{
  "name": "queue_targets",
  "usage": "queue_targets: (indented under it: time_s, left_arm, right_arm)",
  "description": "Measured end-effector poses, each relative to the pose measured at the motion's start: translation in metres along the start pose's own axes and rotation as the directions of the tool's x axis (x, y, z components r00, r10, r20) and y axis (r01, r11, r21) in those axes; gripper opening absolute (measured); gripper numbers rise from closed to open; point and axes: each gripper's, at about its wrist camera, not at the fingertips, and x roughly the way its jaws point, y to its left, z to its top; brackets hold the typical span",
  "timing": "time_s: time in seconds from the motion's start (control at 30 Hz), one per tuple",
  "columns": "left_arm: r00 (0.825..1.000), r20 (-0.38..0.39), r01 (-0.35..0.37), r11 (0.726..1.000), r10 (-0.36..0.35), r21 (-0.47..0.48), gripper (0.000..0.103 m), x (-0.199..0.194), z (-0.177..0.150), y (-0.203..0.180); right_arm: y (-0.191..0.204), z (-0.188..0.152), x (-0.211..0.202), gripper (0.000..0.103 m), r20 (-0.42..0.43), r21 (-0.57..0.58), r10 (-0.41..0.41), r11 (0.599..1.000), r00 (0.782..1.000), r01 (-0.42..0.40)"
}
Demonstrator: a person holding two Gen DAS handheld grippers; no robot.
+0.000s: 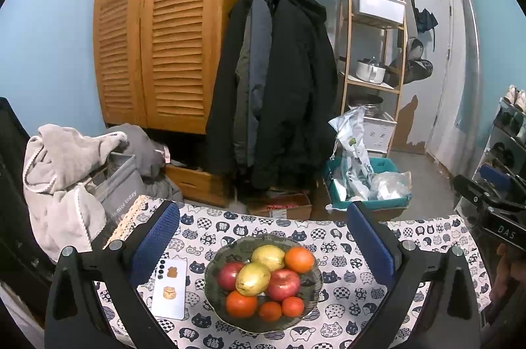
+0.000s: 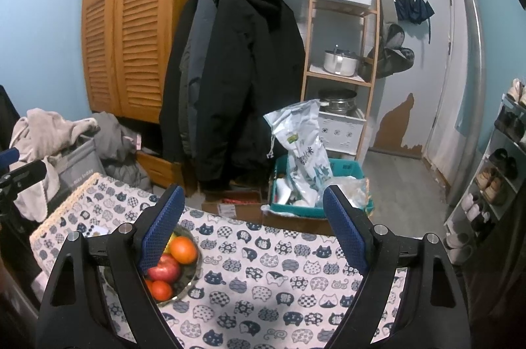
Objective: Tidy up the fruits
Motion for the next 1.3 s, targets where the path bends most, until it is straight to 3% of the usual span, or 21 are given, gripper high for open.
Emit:
queue_targets:
  time_s: [0.83,1.3]
  left_arm:
    - [1.000,0.004,-0.012,1.000,0.012,-0.005,0.102,0.001,0.003,0.013]
    - [0.999,0.019,-0.043,0.999,0.043,0.015,0.102,-0.006,0.004,0.001]
  right_arm:
    - [-0.001,0.001,0.000,0.085,0.001,-0.007,-0.003,1.000,1.000,0.003]
    - [0.001,0.001,0.000,0.085,0.001,-0.009,-0.003,1.000,1.000,0.003]
